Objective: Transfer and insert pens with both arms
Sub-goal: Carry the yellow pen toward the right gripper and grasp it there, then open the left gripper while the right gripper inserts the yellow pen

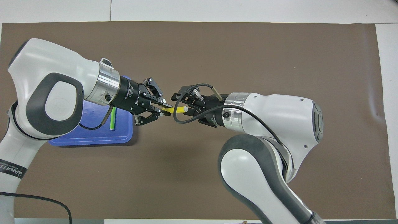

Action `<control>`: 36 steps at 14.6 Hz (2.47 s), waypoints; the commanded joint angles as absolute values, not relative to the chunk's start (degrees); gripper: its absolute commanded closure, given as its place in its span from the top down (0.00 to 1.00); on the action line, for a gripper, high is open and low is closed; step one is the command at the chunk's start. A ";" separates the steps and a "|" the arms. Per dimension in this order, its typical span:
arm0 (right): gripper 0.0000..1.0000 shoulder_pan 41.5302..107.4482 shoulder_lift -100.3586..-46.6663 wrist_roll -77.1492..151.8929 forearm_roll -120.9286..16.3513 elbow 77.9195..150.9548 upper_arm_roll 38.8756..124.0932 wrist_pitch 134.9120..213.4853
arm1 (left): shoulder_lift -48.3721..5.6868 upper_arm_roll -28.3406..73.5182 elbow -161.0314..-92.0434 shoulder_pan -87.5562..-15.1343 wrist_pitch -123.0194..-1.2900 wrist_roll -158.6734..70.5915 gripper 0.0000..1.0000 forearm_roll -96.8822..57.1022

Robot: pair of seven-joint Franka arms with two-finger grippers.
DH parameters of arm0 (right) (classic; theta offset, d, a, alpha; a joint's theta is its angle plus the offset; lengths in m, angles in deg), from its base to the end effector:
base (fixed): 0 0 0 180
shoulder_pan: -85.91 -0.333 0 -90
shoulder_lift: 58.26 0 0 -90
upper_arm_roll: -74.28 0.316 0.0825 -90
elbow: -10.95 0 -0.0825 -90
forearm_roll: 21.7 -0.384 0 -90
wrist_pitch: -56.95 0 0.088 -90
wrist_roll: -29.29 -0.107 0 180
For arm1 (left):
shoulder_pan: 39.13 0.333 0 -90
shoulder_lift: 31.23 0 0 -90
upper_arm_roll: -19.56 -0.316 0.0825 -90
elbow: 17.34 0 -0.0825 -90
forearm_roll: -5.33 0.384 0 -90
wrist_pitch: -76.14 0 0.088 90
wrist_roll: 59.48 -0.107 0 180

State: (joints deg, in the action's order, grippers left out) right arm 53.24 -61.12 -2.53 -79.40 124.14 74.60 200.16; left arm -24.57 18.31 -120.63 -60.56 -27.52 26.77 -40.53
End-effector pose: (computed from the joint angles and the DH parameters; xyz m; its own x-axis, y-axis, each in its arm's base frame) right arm 0.5106 0.3250 0.4923 0.8198 -0.4894 -0.2974 -0.5328 -0.4615 -0.7093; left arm 0.5349 -0.2607 0.4914 0.0745 0.7267 -0.6829 0.9658 -0.2231 -0.1321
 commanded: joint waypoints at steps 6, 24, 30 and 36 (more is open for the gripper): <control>0.64 53.66 -60.37 -1.21 -80.85 123.80 74.99 198.19 | -26.31 17.80 -122.81 -60.84 -29.06 26.47 0.00 -42.48; 0.00 57.85 -59.67 4.21 -79.80 123.80 74.37 191.64 | -26.39 17.80 -122.99 -60.57 -29.76 26.56 0.99 -43.53; 0.00 73.85 -56.94 22.57 -59.64 119.16 74.37 163.00 | -26.39 17.45 -122.81 -60.22 -30.38 26.91 1.00 -43.53; 0.00 81.87 -59.04 55.60 -32.74 113.44 74.37 155.47 | -26.22 17.01 -122.81 -58.03 -31.00 16.75 1.00 -35.83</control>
State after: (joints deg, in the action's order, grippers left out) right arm 80.83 -57.16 46.83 -40.39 115.69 73.55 155.76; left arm -24.81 17.05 -121.04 -59.00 -30.22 22.33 -39.71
